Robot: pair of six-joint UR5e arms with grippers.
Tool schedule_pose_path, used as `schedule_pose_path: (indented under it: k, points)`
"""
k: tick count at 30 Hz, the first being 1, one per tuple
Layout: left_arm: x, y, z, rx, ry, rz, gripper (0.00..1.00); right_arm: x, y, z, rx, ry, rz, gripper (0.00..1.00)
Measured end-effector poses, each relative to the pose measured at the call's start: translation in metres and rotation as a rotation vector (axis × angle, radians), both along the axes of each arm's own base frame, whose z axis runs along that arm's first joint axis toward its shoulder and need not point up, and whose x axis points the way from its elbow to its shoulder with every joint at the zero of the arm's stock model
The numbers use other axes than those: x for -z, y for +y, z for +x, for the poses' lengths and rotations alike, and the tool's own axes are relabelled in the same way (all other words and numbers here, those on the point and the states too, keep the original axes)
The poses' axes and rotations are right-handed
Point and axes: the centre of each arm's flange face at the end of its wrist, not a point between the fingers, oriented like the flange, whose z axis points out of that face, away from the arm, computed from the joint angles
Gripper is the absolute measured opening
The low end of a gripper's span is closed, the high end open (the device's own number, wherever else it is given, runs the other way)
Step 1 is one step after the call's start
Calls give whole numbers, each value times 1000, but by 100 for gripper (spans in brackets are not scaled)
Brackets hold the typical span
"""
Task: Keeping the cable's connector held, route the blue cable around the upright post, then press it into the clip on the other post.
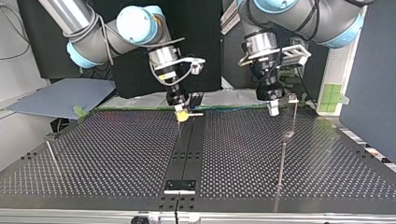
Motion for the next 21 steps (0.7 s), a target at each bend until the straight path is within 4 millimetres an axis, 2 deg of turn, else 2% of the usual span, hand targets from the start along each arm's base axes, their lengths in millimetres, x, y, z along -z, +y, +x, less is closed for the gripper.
schedule_pose_path:
  k: [7,14,21]
  points:
    - [-56,13,-5,-7,-62,-12,0,-29,-1,11,-41,-17,-12,0]
    - [-75,23,9,-24,-52,22,0,-58,0,22,-89,-45,-30,0]
    - [-104,39,16,-29,-75,35,0,-86,-3,28,-115,-93,-53,0]
